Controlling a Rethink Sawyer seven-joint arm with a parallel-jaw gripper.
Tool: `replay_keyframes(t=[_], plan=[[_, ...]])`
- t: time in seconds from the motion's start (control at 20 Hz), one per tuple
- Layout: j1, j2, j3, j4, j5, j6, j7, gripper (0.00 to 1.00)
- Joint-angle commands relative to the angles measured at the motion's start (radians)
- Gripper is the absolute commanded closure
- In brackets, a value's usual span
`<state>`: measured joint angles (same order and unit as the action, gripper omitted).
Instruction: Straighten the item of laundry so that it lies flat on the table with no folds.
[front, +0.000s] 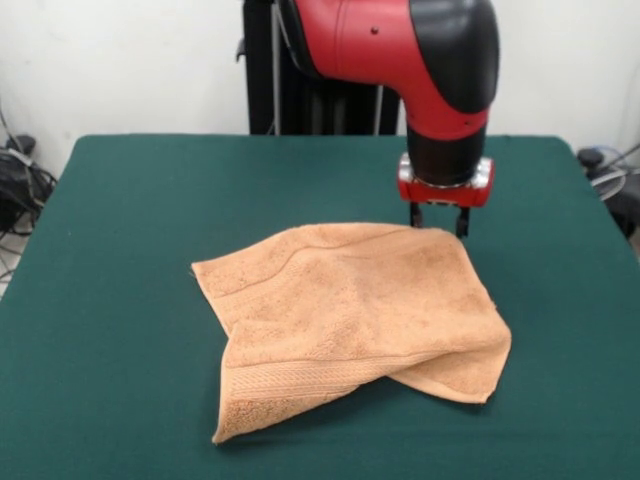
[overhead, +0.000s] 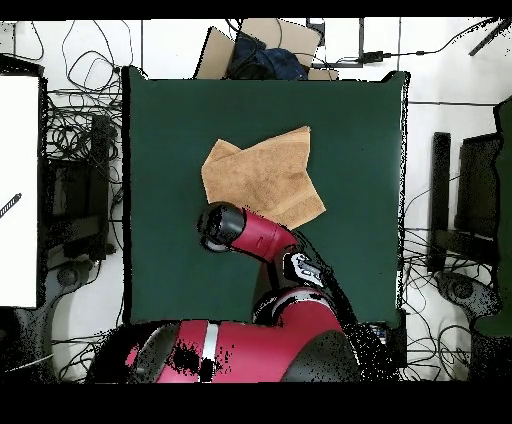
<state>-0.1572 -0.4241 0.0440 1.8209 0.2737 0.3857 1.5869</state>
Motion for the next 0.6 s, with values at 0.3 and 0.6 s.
replay_keyframes(t=[0.3,0.6], plan=[[-0.040,0.079,0.046,-0.075,0.042,-0.014,0.191,0.00],[-0.042,0.076,0.051,-0.065,0.044,-0.024,0.199,0.00]])
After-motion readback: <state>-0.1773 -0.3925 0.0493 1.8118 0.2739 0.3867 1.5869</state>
